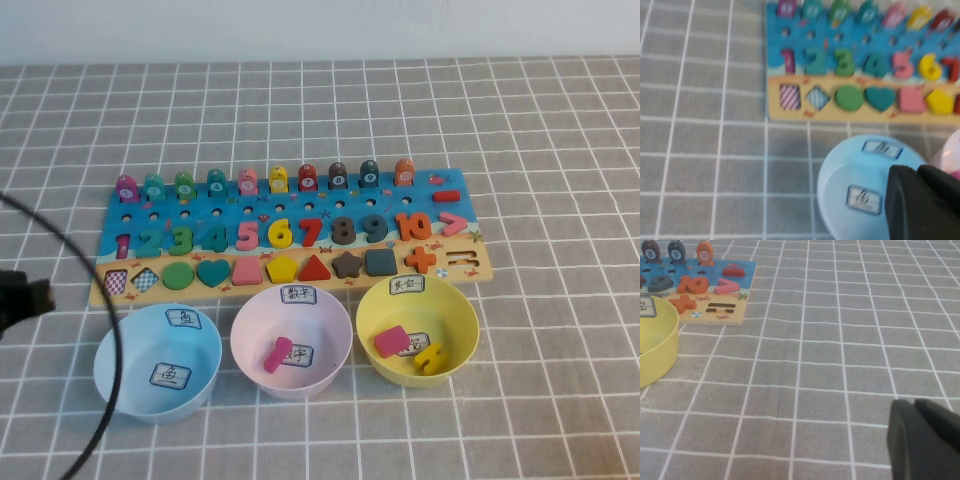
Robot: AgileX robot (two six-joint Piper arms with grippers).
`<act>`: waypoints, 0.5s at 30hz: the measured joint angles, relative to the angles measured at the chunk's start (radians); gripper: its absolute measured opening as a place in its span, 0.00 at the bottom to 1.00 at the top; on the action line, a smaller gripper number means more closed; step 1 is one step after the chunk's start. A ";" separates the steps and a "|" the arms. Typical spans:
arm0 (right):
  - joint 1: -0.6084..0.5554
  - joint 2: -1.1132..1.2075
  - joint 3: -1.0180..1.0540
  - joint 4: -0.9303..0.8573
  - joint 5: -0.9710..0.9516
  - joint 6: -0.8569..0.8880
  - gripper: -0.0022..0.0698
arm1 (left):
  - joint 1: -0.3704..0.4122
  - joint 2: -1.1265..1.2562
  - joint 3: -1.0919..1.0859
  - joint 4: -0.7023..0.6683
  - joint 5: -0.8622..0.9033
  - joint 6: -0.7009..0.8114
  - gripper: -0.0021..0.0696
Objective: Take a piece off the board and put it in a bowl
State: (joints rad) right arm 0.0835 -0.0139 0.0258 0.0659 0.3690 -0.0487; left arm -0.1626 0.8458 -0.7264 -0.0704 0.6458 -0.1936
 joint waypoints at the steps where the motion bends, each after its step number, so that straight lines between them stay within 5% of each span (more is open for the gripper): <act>1: 0.000 0.000 0.000 0.000 0.000 0.000 0.01 | 0.000 0.047 -0.033 0.007 0.032 0.003 0.03; 15: 0.000 0.000 0.000 0.000 0.000 0.000 0.01 | 0.000 0.594 -0.470 0.027 0.329 0.100 0.03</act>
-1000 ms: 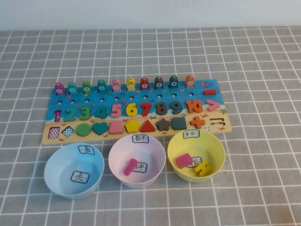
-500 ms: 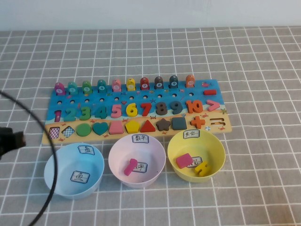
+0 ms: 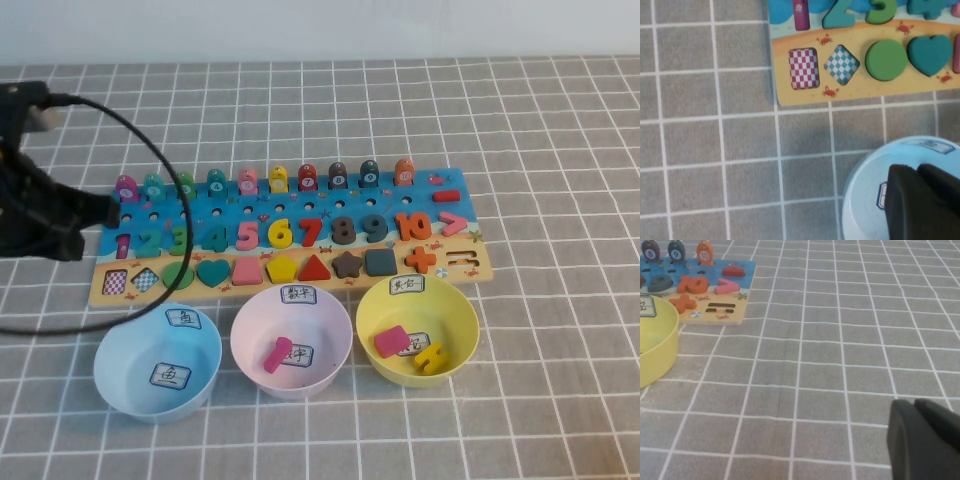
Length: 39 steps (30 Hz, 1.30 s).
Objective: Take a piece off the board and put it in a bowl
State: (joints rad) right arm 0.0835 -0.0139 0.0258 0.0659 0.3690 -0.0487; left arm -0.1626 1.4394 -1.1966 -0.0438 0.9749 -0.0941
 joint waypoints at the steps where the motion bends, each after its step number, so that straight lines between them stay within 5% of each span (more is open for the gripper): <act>1: 0.000 0.000 0.000 0.000 0.000 0.000 0.01 | 0.000 0.033 -0.030 0.000 0.016 0.005 0.03; 30: 0.000 0.000 0.000 0.000 0.000 0.000 0.01 | 0.000 0.480 -0.411 -0.060 0.145 0.094 0.03; 39: -0.005 0.000 0.000 0.000 0.000 0.000 0.01 | 0.000 0.505 -0.506 0.004 0.145 0.152 0.12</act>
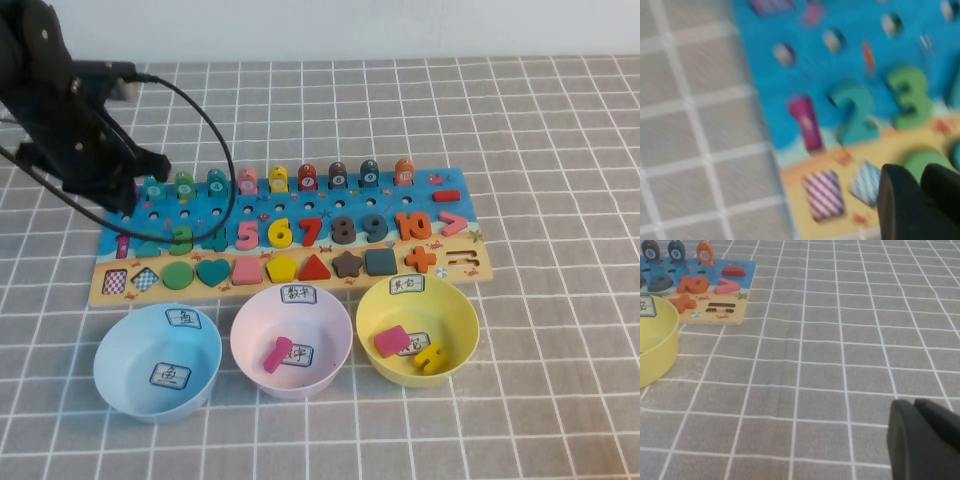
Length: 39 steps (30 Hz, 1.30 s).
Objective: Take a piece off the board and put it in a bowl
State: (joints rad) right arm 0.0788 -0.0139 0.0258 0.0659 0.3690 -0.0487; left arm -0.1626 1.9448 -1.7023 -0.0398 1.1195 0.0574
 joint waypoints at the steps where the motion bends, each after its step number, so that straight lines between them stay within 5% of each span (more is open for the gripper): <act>1: 0.000 0.000 0.000 0.000 0.000 0.000 0.01 | 0.002 0.000 -0.013 0.018 -0.012 -0.006 0.13; 8: 0.000 0.000 0.000 0.000 0.000 0.000 0.01 | 0.037 0.036 -0.113 0.040 -0.045 -0.013 0.15; 18: 0.000 0.000 0.000 0.000 0.000 0.000 0.01 | 0.069 0.126 -0.140 0.040 -0.057 -0.019 0.47; 39: 0.000 0.000 0.000 0.000 0.000 0.000 0.01 | 0.072 0.169 -0.144 0.024 -0.223 -0.020 0.50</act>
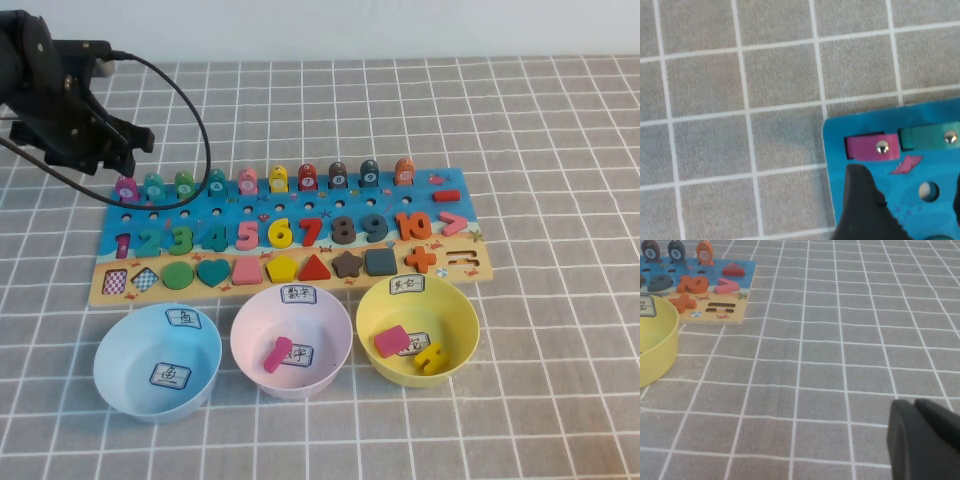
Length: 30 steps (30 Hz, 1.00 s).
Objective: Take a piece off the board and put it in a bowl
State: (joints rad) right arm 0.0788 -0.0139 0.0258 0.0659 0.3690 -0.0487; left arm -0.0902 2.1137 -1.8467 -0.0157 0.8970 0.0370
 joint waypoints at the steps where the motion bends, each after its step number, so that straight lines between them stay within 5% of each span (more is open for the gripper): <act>1: 0.000 0.000 0.000 0.000 0.000 0.000 0.01 | 0.000 0.001 0.000 0.000 -0.006 0.000 0.50; 30: 0.000 0.000 0.000 0.000 0.000 0.000 0.01 | 0.008 0.070 -0.002 -0.028 -0.104 0.000 0.50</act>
State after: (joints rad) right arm 0.0788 -0.0139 0.0258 0.0659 0.3690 -0.0487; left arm -0.0824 2.1836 -1.8489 -0.0437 0.7931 0.0370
